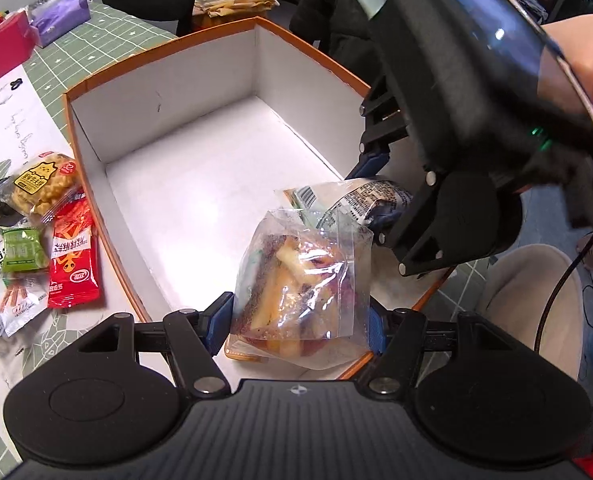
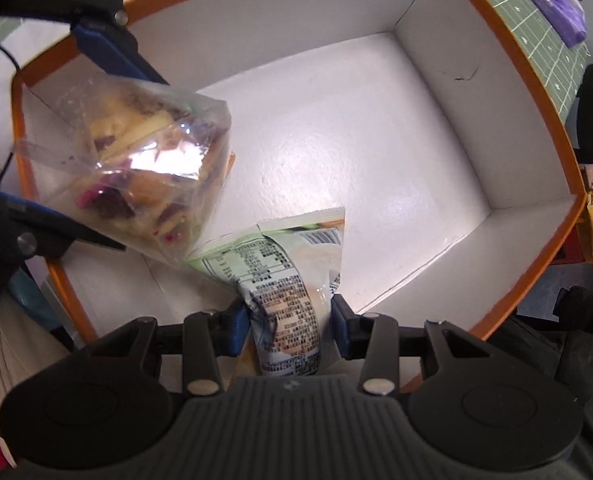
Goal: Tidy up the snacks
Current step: 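Open both tools to drop the bags into the orange box, then move both tools back over the remaining snack packets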
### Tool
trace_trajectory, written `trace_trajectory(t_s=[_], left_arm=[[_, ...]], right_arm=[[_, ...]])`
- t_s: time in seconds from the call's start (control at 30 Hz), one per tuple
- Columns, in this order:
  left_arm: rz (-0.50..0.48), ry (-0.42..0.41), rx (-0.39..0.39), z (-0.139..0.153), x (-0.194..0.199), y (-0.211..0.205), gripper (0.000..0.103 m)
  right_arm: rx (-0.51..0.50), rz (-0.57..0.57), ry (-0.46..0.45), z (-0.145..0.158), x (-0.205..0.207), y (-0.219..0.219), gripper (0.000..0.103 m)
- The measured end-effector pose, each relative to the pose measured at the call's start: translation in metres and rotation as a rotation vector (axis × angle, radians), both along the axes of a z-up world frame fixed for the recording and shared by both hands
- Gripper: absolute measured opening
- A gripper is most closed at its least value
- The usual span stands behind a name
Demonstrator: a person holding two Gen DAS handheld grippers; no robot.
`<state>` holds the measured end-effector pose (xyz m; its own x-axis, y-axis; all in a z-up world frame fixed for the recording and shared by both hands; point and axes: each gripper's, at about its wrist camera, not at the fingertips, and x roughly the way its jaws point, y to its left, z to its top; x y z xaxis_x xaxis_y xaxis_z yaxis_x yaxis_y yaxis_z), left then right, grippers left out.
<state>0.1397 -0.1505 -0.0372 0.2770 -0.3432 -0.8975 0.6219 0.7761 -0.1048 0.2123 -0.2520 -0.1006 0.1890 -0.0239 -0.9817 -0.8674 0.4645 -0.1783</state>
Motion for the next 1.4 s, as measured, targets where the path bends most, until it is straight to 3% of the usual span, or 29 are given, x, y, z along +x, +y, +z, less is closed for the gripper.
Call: trace_trajectory(t_s=[0.2,0.47,0.6,0.73,1.13,1.4], left_arm=[[0.021,-0.018,0.042,-0.002,-0.001,-0.002,0.078],[0.031,-0.04,0.014,0.0,-0.005,0.002,0.084],[0.031,-0.072,0.014,0.008,-0.012,0.0,0.085],[0.054,-0.1,-0.015,0.022,-0.019,0.005,0.085],[0.197,-0.257,-0.088,0.073,-0.037,0.059,0.085],[0.403,-0.292,-0.084,0.089,-0.022,0.123,0.085]], right_arm=[[-0.004,-0.017,-0.006,0.0,0.003,0.0,0.041],[0.005,-0.051,-0.05,-0.001,-0.003,-0.004,0.045],[0.007,-0.104,-0.1,0.005,-0.004,-0.007,0.07],[0.04,-0.135,-0.132,0.02,-0.008,-0.007,0.075],[0.183,-0.224,-0.337,0.076,-0.033,0.017,0.082],[0.38,-0.385,-0.333,0.108,-0.014,0.042,0.082]])
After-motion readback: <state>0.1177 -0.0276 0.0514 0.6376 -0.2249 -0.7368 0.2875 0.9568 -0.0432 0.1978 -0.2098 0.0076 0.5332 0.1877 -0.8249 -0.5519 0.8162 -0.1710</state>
